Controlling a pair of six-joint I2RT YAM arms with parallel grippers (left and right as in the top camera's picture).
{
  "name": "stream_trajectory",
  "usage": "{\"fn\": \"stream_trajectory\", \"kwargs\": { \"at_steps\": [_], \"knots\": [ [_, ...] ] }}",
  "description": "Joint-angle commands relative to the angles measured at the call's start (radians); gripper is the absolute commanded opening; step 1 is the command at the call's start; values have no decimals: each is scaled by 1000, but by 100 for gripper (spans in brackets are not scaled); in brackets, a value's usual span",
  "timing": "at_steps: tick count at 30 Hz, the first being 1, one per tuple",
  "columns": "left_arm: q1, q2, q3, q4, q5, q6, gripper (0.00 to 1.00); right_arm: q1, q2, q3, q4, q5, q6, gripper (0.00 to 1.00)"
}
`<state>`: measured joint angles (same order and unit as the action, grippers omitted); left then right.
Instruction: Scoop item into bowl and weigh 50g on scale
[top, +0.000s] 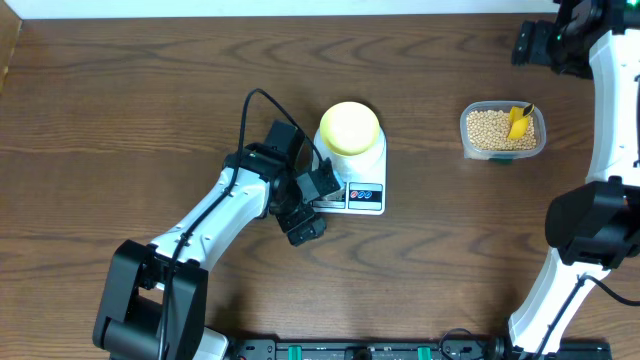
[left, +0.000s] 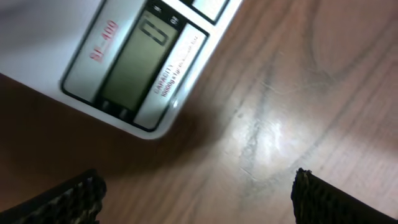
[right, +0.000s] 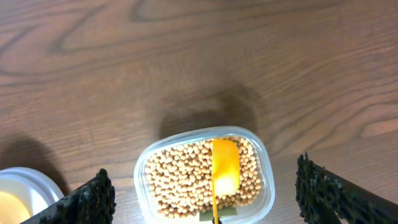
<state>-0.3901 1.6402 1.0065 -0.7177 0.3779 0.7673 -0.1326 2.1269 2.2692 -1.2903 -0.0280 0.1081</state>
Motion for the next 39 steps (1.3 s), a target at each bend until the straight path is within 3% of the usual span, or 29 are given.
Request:
{"fn": "stream_trajectory", "kwargs": {
  "at_steps": [1,5,11,15,20,21,32,36,39],
  "knots": [
    [-2,6,-4,-10,29,26,98,-7,-8,-45,-1,-9,26,93],
    [-2,7,-7,28,30,44,98,-7,-3,-118,26,-67,32,99],
    [-2,7,-7,69,30,44,98,-4,-3,-151,50,-83,32,99],
    [-2,7,-7,69,-21,44,98,-3,-3,-172,53,-67,32,84],
    [-2,7,-7,69,-29,44,98,-3,-3,-209,45,50,33,48],
    [-2,7,-7,68,-28,44,98,-3,-3,-216,45,58,33,45],
    [-2,7,-7,69,-28,44,98,-3,-3,-301,37,51,64,47],
    [-2,7,-7,69,-28,44,98,-3,-3,-301,18,51,79,19],
    [-2,7,-7,69,-29,43,98,2,-3,-301,6,52,83,13]
  ]
}}
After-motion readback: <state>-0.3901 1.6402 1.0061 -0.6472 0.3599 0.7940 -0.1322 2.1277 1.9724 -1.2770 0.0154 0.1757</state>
